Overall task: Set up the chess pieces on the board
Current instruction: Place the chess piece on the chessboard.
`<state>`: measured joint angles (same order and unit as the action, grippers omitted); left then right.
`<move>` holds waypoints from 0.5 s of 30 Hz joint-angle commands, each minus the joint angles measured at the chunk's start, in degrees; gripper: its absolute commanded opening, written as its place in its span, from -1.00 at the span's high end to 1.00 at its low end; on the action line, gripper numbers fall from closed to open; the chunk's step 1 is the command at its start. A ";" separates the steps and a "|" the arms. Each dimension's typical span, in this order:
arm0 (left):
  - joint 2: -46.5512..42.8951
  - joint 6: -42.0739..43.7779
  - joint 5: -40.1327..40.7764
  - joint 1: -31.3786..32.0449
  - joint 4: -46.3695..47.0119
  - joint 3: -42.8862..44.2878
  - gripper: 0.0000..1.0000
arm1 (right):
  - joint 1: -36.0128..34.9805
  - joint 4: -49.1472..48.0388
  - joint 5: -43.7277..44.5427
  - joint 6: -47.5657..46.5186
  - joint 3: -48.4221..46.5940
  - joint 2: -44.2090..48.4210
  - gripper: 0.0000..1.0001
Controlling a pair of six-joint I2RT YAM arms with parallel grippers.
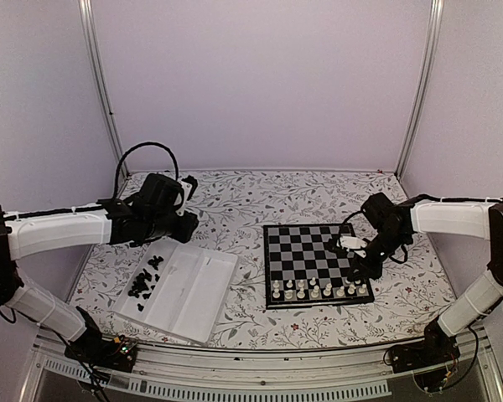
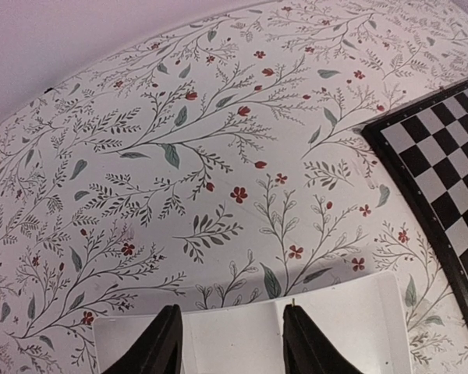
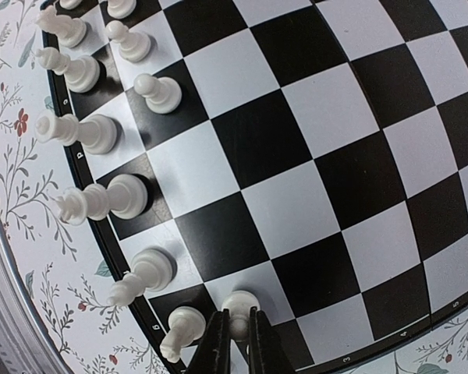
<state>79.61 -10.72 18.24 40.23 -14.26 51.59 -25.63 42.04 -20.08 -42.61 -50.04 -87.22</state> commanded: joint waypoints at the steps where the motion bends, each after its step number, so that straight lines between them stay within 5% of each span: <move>1: 0.62 -0.22 -0.40 0.00 0.02 1.41 0.07 | -0.51 0.17 -0.66 -0.72 0.36 -0.63 0.79; 15: 0.94 -0.54 -0.86 0.03 -2.56 2.86 0.06 | -0.50 5.04 -4.17 -1.04 -4.50 2.39 0.38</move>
<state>80.27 -10.74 18.22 40.23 -14.76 52.23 -25.82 43.66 -21.26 -43.31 -50.43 -87.33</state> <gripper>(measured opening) 0.464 0.300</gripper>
